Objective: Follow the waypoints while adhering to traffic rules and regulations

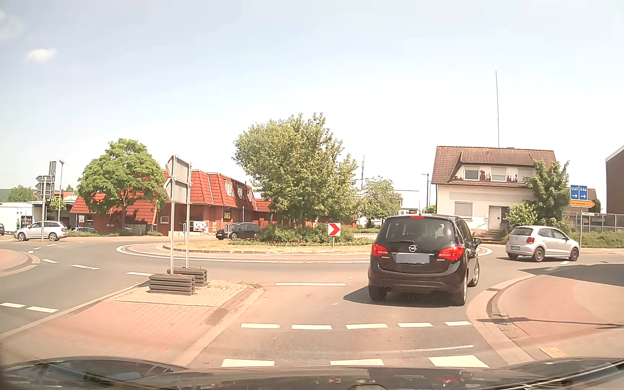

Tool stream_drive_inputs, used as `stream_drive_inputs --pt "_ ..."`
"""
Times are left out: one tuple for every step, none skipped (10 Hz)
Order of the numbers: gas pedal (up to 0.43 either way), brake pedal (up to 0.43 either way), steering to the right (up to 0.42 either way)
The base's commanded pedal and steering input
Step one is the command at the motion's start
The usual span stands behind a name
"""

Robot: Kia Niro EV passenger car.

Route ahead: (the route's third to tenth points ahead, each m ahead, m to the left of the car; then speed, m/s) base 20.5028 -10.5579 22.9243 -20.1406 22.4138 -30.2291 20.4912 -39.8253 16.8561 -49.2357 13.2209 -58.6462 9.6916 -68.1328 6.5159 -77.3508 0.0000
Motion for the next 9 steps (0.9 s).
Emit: stream_drive_inputs --pt "0.000 0.165 0.010" --pt "0.000 0.165 0.010" --pt "0.000 0.171 0.010" --pt "0.000 0.165 0.010" --pt "0.000 0.171 0.010" --pt "0.000 0.171 0.010" --pt "0.000 0.171 0.010" --pt "0.000 0.171 0.010" --pt "0.000 0.171 0.010"
